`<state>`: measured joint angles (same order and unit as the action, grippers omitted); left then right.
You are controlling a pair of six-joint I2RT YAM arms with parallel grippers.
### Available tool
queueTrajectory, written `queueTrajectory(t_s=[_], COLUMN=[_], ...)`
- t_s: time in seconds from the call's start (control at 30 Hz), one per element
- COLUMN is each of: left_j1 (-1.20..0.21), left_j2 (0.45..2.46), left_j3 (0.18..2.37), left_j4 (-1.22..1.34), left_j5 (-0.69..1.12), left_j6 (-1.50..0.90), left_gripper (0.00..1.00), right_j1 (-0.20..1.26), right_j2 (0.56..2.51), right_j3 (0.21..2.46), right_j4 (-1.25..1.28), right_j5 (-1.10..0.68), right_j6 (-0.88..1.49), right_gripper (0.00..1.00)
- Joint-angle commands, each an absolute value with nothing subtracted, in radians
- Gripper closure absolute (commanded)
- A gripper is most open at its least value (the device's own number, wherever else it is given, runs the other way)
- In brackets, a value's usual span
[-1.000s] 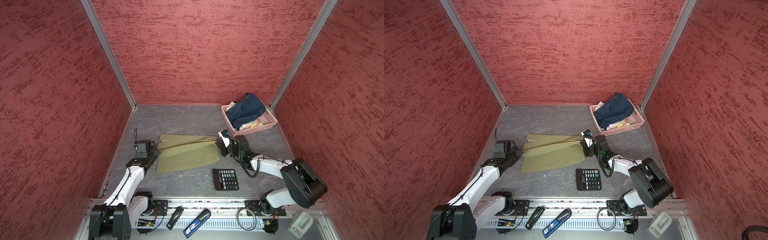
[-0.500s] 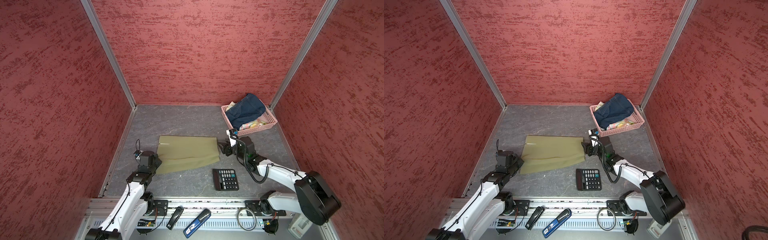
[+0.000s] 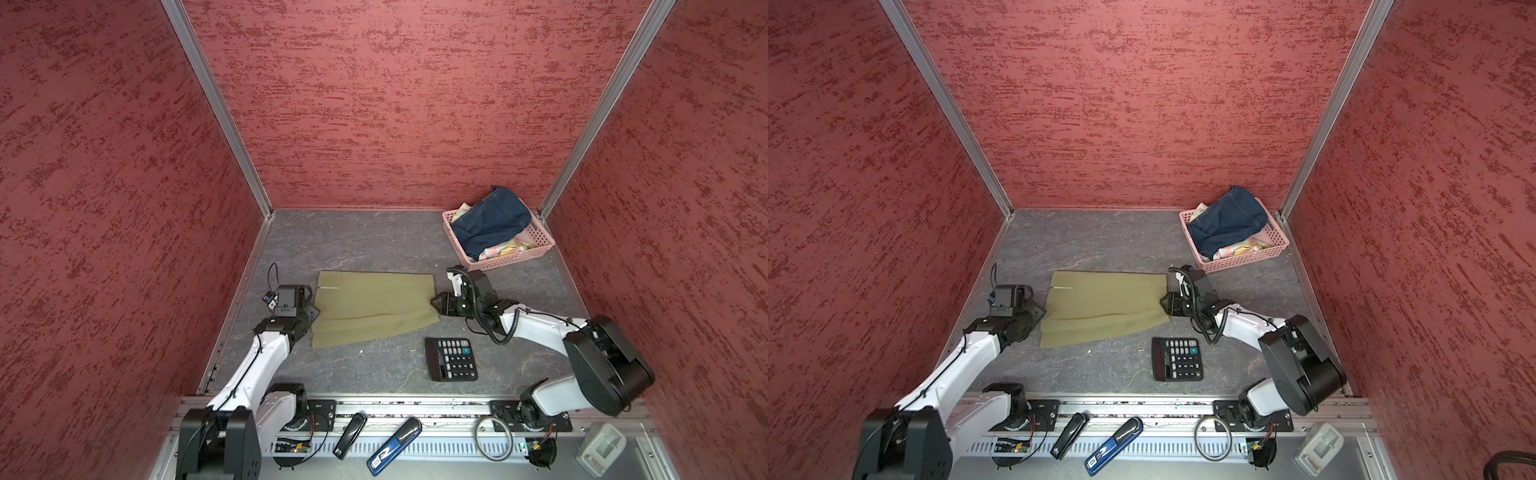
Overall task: Fold and stack skirts
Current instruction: Fold the skirt at the center of the table, then move the skirt to the center of the table.
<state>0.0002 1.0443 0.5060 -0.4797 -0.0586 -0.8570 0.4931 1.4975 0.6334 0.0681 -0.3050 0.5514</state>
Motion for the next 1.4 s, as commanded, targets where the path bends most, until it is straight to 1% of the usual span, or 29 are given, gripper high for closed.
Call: queueTrajectory(t_s=[0.0,0.17,0.3,0.37,0.53,0.73,0.83,0.87,0.97,1.0,1.07,1.1,1.17,1.37], left_j1=[0.017,0.042,0.058,0.063,0.07,0.062,0.061,0.06,0.061,0.061,0.061,0.061,0.061,0.055], left_j2=[1.091,1.149,1.169,1.173,1.194,1.253,1.272,1.278,1.294,1.3,1.319,1.332,1.368,1.5], left_j3=[0.555,0.618,0.629,0.625,0.627,0.627,0.626,0.625,0.616,0.615,0.617,0.621,0.634,0.707], left_j4=[-0.561,-0.647,-0.679,-0.687,-0.72,-0.701,-0.688,-0.681,-0.654,-0.646,-0.621,-0.606,-0.583,-0.507], left_j5=[0.077,0.134,0.158,0.165,0.187,0.224,0.214,0.209,0.201,0.199,0.194,0.192,0.186,0.175], left_j6=[-0.817,-0.751,-0.718,-0.708,-0.661,-0.652,-0.65,-0.653,-0.654,-0.655,-0.657,-0.657,-0.659,-0.664], left_gripper=[0.42,0.44,0.47,0.49,0.5,0.52,0.61,0.66,0.82,0.84,0.87,0.9,0.92,0.94], right_j1=[0.491,0.49,0.488,0.488,0.486,0.482,0.48,0.479,0.477,0.478,0.473,0.471,0.464,0.429], right_j2=[1.538,1.592,1.628,1.624,1.612,1.626,1.638,1.644,1.66,1.666,1.686,1.702,1.734,1.832], right_j3=[0.665,0.697,0.718,0.712,0.721,0.729,0.73,0.733,0.741,0.746,0.764,0.774,0.802,0.907], right_j4=[0.052,0.052,0.031,0.042,0.037,0.038,0.048,0.048,0.053,0.052,0.053,0.052,0.054,0.046], right_j5=[-0.341,-0.371,-0.367,-0.368,-0.358,-0.364,-0.367,-0.37,-0.373,-0.372,-0.367,-0.365,-0.367,-0.383], right_j6=[0.622,0.637,0.631,0.631,0.628,0.624,0.623,0.621,0.618,0.616,0.607,0.602,0.592,0.554], right_gripper=[0.5,0.52,0.55,0.56,0.57,0.62,0.67,0.69,0.8,0.85,0.93,0.95,0.98,1.0])
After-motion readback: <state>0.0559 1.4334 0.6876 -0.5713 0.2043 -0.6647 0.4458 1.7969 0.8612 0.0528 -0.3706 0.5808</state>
